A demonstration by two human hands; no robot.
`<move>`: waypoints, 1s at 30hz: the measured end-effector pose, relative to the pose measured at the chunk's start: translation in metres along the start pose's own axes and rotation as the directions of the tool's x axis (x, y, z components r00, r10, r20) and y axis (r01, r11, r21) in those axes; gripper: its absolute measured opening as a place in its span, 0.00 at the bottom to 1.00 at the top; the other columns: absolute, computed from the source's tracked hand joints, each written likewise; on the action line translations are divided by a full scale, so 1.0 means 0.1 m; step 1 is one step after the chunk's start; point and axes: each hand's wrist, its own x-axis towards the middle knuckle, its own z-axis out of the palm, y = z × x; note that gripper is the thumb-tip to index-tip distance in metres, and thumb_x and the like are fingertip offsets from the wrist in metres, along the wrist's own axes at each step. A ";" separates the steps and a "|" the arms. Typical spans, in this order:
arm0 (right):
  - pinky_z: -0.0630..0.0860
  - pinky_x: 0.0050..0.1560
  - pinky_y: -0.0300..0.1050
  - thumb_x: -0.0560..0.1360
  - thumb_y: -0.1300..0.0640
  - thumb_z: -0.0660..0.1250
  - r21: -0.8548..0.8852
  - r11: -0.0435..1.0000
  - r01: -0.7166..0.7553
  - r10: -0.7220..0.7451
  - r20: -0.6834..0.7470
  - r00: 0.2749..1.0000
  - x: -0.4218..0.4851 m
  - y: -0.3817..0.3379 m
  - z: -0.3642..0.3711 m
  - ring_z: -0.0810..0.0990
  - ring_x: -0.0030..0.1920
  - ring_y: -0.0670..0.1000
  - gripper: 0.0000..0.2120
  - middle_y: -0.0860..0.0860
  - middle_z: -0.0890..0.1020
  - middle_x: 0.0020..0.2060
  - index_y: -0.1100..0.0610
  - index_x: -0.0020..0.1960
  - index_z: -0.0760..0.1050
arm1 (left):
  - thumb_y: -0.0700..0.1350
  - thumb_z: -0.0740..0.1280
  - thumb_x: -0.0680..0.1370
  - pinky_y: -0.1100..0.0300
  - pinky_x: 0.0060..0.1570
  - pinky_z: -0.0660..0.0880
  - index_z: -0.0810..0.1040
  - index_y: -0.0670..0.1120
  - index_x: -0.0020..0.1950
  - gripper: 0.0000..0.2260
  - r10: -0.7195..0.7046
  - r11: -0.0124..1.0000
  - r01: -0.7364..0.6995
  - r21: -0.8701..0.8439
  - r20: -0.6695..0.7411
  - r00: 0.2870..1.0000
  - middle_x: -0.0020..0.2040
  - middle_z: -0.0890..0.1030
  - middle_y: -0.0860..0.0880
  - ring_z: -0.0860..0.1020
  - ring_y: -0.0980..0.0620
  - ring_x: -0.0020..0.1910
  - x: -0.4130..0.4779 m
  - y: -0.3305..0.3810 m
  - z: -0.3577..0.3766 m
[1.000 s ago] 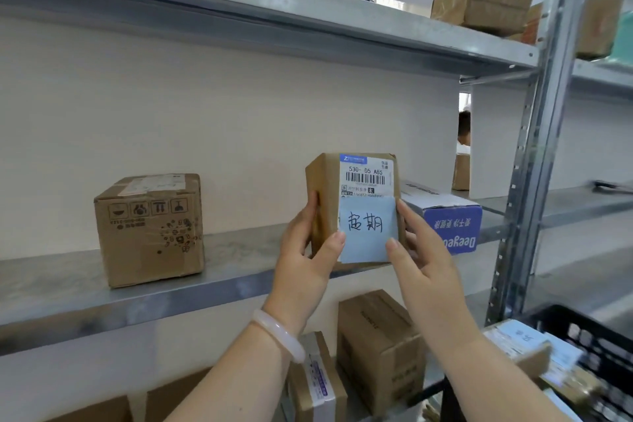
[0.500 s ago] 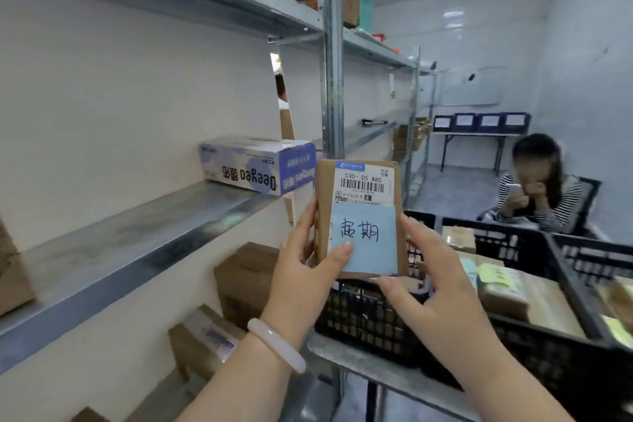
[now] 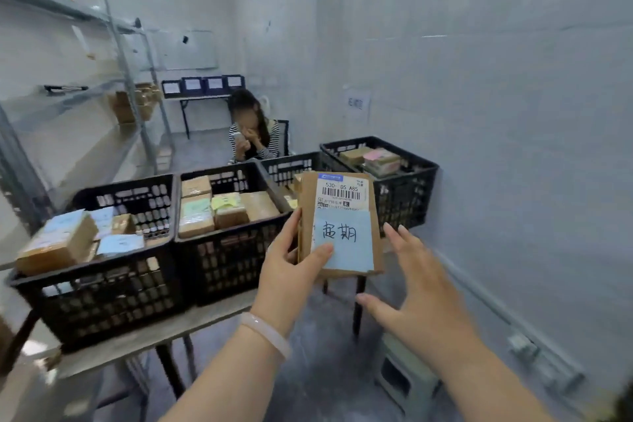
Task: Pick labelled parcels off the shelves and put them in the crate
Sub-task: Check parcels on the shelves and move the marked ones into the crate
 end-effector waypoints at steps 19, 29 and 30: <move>0.51 0.77 0.50 0.68 0.31 0.68 -0.147 0.720 -0.679 0.598 -0.365 0.713 -2.74 2.10 -2.79 0.44 0.77 0.42 0.49 0.38 0.44 0.77 0.36 0.76 0.39 | 0.43 0.72 0.76 0.61 0.46 0.81 0.69 0.65 0.66 0.25 -0.170 0.975 0.220 0.007 0.660 0.732 0.54 0.82 0.61 0.83 0.59 0.52 -1.69 -0.24 4.18; 0.52 0.76 0.50 0.68 0.31 0.68 -0.082 0.581 -0.810 0.732 -0.383 0.564 -3.53 2.80 -3.36 0.44 0.77 0.43 0.49 0.37 0.44 0.77 0.34 0.76 0.39 | 0.46 0.71 0.77 0.62 0.51 0.78 0.66 0.63 0.72 0.27 -0.303 0.951 0.233 0.202 0.749 0.589 0.54 0.79 0.63 0.79 0.58 0.55 -2.23 -0.59 5.38; 0.53 0.76 0.51 0.68 0.31 0.68 -0.075 0.573 -0.816 0.744 -0.371 0.556 -3.54 2.86 -3.36 0.44 0.77 0.43 0.49 0.37 0.44 0.77 0.34 0.75 0.39 | 0.45 0.70 0.78 0.65 0.46 0.76 0.65 0.62 0.73 0.27 -0.318 0.947 0.231 0.222 0.745 0.587 0.53 0.78 0.64 0.78 0.59 0.54 -2.20 -0.63 5.44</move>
